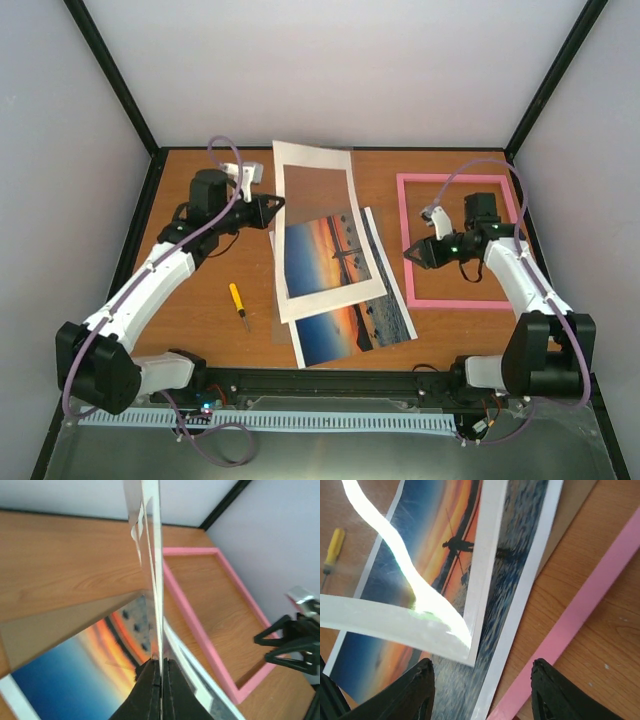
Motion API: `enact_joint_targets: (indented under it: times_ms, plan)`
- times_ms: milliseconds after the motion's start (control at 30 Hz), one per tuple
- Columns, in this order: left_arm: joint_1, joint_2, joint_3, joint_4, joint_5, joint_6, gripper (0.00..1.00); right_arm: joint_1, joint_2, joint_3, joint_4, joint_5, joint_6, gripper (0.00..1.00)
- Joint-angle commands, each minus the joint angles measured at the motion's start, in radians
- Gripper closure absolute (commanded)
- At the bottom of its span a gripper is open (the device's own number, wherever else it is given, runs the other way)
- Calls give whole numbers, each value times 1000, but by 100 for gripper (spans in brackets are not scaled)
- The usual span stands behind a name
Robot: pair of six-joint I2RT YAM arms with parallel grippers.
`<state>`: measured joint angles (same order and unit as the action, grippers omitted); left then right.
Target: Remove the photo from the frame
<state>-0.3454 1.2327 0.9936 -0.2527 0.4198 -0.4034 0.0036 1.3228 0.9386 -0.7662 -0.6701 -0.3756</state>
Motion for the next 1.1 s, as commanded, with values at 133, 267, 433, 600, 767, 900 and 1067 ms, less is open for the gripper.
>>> enact_joint_targets:
  times_ms: [133,267,433,600,767,900,1067]
  plan:
    - [-53,2,215,52,192,35,99,-215,-18,178,-127,-101,16,46]
    - [-139,68,330,44,187,47,99,-335,-27,273,-216,-161,-2,45]
    - [-239,181,522,8,192,43,99,-424,-33,404,-387,-257,-80,45]
    - [-284,260,663,22,229,-17,99,-445,-122,498,-503,-328,-164,48]
    - [-286,351,795,0,266,-120,99,-445,-299,531,-510,-395,-207,49]
    - [-285,386,698,46,246,-217,99,-444,-431,427,-375,-359,-146,43]
    - [-272,381,334,379,239,-422,99,-444,-381,268,-315,-352,-165,46]
